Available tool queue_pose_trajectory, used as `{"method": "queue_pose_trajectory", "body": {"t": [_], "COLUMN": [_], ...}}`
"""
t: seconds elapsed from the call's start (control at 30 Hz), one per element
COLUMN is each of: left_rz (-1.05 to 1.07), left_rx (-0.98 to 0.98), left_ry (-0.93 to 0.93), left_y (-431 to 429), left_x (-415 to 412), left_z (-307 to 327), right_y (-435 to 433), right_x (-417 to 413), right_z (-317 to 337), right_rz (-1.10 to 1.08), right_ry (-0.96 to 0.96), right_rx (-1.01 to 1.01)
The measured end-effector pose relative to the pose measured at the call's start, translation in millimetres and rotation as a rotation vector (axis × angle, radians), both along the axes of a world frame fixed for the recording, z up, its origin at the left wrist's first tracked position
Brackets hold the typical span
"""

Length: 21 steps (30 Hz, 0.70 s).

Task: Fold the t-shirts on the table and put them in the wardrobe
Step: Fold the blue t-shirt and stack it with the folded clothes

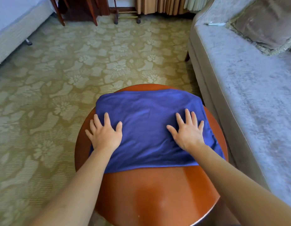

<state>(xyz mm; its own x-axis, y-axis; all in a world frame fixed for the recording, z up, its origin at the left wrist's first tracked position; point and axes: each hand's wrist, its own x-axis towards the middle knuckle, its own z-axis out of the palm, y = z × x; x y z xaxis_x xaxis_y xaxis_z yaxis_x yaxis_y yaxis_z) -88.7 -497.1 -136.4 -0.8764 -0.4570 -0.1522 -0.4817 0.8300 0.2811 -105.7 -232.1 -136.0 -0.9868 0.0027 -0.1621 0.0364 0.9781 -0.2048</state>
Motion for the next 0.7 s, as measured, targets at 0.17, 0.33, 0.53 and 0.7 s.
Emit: {"method": "queue_pose_trajectory", "body": {"t": [0.17,0.33,0.53,0.7], "left_rz": [-0.023,-0.025,-0.002,0.154], "left_rx": [-0.047,-0.067,-0.060,0.051], "left_ry": [0.002,0.022,0.015,0.091], "left_y": [0,1,4,2], "left_x": [10,11,9,2], "left_z": [-1,-5,-3,8], "right_y": [5,5,6,6], "right_x": [13,14,13,13], "right_z": [-8,-11,-12,-12], "right_rz": [0.001,-0.008,-0.010,-0.018], "right_ry": [0.022,0.048,0.054,0.048], "right_rx": [0.052,0.050,0.070,0.055]}}
